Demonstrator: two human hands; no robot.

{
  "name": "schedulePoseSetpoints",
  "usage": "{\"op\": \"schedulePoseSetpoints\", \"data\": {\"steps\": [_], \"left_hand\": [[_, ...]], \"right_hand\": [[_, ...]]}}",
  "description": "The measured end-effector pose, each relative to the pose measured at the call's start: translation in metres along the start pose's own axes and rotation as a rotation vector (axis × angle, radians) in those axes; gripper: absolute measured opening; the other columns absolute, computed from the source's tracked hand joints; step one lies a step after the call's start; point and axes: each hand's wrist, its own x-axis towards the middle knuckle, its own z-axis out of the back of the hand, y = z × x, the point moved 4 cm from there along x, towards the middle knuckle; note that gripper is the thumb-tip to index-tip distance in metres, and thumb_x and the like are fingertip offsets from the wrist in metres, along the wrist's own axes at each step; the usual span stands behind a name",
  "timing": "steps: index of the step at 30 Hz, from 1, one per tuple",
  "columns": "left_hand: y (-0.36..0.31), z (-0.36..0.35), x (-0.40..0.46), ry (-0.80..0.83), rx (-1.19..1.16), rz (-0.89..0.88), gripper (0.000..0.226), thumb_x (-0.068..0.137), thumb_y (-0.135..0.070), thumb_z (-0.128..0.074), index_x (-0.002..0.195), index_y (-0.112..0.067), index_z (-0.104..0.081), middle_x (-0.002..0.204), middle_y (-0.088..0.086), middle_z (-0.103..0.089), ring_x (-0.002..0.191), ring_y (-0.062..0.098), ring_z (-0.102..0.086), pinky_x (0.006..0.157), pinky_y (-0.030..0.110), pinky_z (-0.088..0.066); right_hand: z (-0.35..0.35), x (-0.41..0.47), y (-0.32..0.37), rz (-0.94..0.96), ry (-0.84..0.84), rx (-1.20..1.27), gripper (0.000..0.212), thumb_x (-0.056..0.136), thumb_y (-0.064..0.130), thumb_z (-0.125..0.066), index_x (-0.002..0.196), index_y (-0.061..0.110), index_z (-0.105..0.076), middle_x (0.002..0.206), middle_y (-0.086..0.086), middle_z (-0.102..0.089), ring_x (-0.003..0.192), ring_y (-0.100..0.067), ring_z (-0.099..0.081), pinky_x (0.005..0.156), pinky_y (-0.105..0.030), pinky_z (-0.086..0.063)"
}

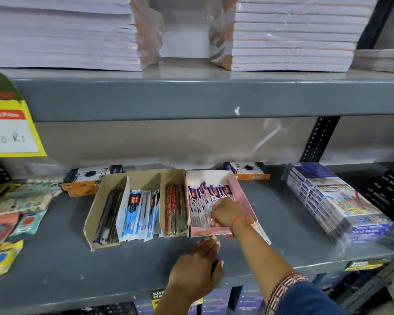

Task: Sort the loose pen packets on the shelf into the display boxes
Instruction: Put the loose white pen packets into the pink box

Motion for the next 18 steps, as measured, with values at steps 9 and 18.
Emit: {"op": "schedulePoseSetpoints", "data": {"steps": [9, 18], "left_hand": [[0.001, -0.003, 0.001, 0.022, -0.003, 0.046, 0.049, 0.091, -0.038, -0.039, 0.136, -0.016, -0.041, 0.144, 0.001, -0.042, 0.131, 0.014, -0.039, 0.095, 0.027, -0.041], [0.006, -0.012, 0.001, 0.102, 0.02, 0.092, 0.052, 0.097, -0.044, -0.026, 0.145, -0.025, -0.021, 0.155, -0.009, -0.015, 0.14, 0.008, -0.014, 0.109, 0.023, -0.02]], "right_hand": [[0.018, -0.008, -0.004, 0.023, -0.12, -0.095, 0.022, 0.09, 0.008, -0.044, 0.096, 0.006, -0.065, 0.109, -0.021, -0.067, 0.103, -0.033, -0.063, 0.075, -0.027, -0.047], [0.067, -0.051, -0.097, -0.18, -0.66, 0.302, 0.022, 0.089, 0.002, -0.041, 0.107, 0.0, -0.055, 0.112, -0.029, -0.063, 0.102, -0.043, -0.06, 0.077, -0.039, -0.046]]}}
